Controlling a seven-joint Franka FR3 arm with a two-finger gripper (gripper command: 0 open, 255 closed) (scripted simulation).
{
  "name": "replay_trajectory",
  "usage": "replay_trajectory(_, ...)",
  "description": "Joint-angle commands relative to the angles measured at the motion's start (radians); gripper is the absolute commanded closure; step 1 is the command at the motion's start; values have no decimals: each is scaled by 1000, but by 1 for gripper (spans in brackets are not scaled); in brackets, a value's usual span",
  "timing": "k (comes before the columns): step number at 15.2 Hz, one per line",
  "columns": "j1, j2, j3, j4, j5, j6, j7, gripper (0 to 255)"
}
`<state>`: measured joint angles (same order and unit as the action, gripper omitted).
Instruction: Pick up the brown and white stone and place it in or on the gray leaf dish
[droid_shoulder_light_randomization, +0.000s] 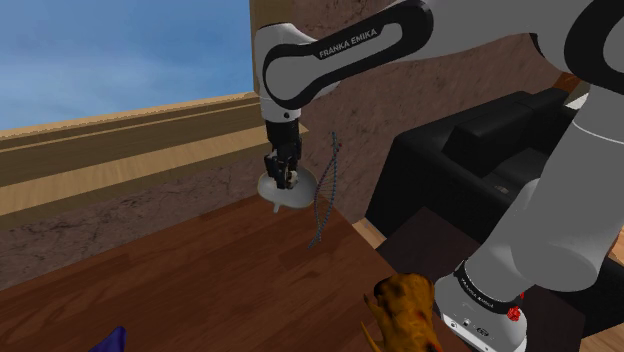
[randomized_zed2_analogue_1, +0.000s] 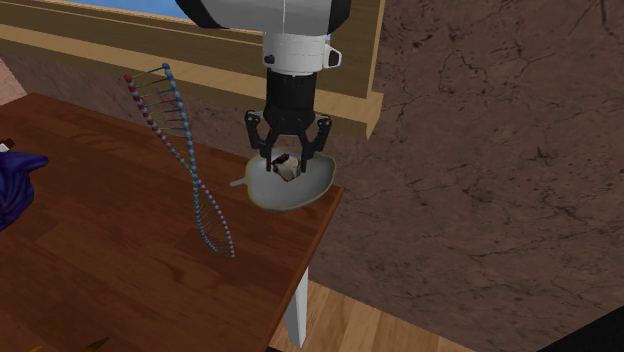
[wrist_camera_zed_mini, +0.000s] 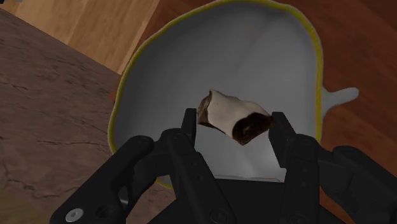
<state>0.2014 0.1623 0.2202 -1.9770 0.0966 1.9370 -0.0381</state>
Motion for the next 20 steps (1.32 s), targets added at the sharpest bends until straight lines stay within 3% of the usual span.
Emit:
replay_trajectory(1, 1, 3, 1, -7, 0, 11, 1, 255)
replay_trajectory(7, 1, 3, 1, -6, 0, 10, 1, 255)
replay_trajectory(8, 1, 3, 1, -6, 0, 10, 1, 0)
replay_trajectory(13, 1, 3, 1, -6, 0, 10, 1, 0)
replay_trajectory(17, -5, -13, -3, 102, -2, -115, 2, 0)
replay_trajectory(20, -5, -13, -3, 102, -2, -115, 2, 0)
